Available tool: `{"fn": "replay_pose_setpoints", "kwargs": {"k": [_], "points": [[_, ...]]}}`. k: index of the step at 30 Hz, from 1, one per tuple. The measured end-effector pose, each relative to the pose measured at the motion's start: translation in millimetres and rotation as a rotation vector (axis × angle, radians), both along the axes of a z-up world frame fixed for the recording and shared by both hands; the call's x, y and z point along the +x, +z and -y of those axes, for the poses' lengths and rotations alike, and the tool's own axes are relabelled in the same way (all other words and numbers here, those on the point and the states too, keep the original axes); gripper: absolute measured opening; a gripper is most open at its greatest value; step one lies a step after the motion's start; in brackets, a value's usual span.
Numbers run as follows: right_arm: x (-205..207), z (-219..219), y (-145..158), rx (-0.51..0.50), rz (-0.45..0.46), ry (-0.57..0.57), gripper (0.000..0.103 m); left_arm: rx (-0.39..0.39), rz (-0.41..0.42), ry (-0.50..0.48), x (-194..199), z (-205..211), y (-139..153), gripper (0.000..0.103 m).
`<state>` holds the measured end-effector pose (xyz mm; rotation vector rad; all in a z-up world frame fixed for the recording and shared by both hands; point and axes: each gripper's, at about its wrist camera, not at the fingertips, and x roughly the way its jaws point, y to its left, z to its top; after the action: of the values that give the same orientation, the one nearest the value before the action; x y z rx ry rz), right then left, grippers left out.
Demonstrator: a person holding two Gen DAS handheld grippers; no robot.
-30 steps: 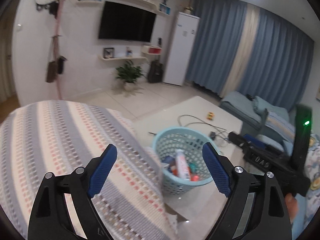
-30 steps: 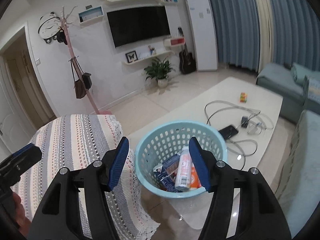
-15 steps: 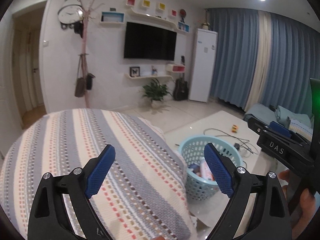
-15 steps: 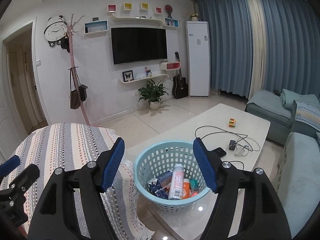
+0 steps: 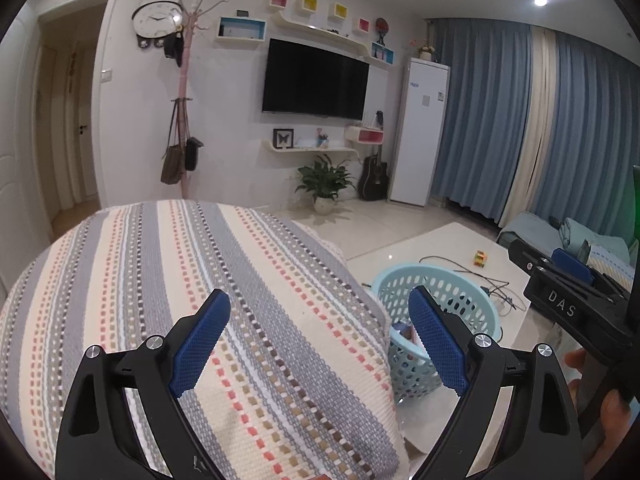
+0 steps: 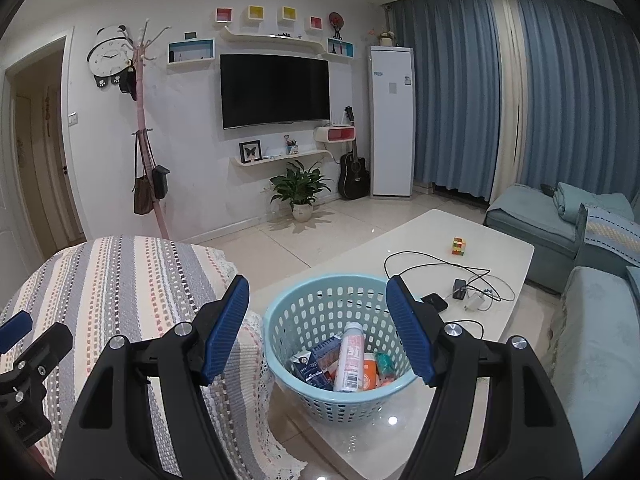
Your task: Collect trash
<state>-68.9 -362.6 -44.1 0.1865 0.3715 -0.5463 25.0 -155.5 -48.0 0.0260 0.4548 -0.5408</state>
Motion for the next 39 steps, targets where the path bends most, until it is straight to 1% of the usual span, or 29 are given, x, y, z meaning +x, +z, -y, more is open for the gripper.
{"fn": "replay_pose_setpoints", "kwargs": {"k": [3, 12, 39], "points": [[1.0, -3.2, -0.7, -0.025, -0.002, -0.004, 0.067, -0.004, -0.003, -0.003, 1.0, -0.9, 0.2, 0.088], [0.4, -1.3, 0.4, 0.0, 0.004, 0.003, 0.067, -0.008, -0.006, 0.002, 0.5, -2.5, 1.8, 0.088], [-0.6, -0.6, 3.8, 0.012, 0.004, 0.006, 0.068, -0.005, -0.022, -0.006, 1.5, -2.4, -1.3, 0.089]]}}
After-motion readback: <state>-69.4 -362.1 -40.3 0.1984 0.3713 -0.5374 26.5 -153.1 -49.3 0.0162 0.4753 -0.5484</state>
